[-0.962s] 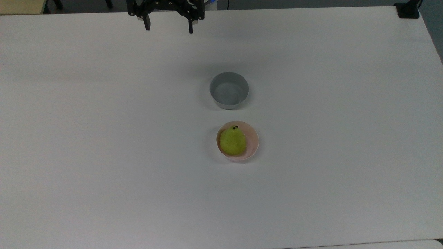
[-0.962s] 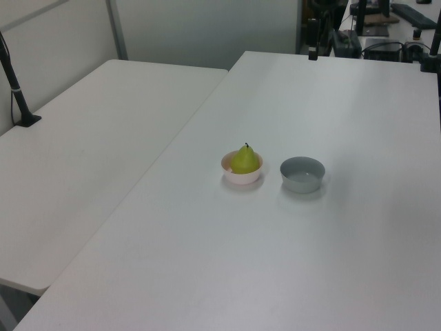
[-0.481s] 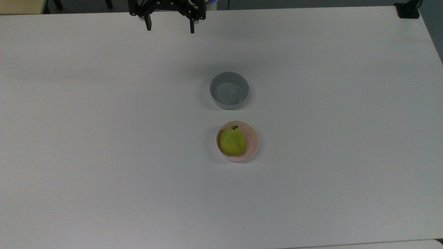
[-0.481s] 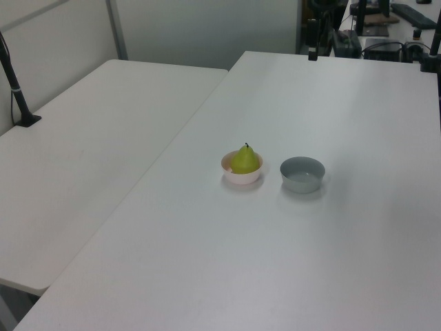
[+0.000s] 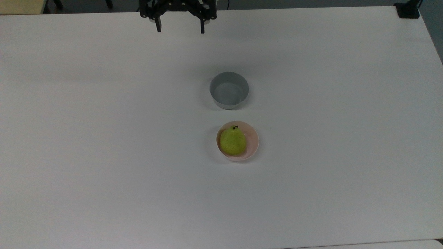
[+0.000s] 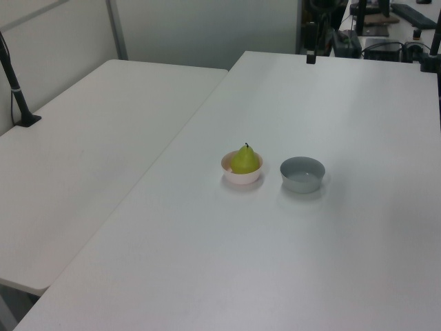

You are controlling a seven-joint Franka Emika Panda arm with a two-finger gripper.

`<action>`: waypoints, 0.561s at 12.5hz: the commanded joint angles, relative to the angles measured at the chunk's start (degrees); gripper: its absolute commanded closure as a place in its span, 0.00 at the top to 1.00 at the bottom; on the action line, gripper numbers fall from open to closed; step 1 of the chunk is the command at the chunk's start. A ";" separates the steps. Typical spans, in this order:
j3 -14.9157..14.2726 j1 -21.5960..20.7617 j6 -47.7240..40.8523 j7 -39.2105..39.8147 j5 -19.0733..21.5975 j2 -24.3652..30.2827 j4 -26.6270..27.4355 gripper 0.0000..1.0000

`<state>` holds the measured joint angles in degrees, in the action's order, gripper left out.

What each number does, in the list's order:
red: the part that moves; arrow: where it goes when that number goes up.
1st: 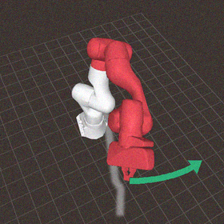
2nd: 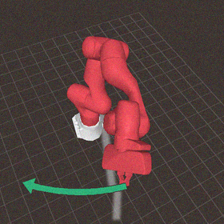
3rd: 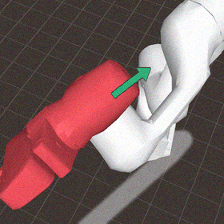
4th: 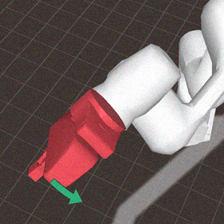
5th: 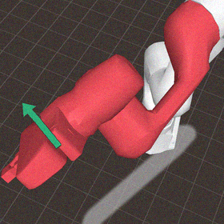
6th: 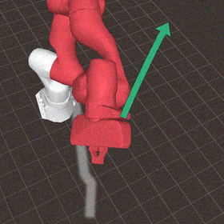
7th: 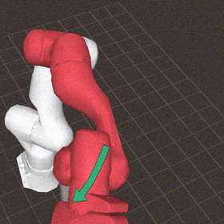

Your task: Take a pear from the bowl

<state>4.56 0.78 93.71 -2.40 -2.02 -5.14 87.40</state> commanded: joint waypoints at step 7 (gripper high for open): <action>-0.43 -4.56 12.10 0.55 -0.09 -4.96 0.93 1.00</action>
<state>4.59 -2.52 102.10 -2.40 -2.02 -8.74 87.66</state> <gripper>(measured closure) 0.000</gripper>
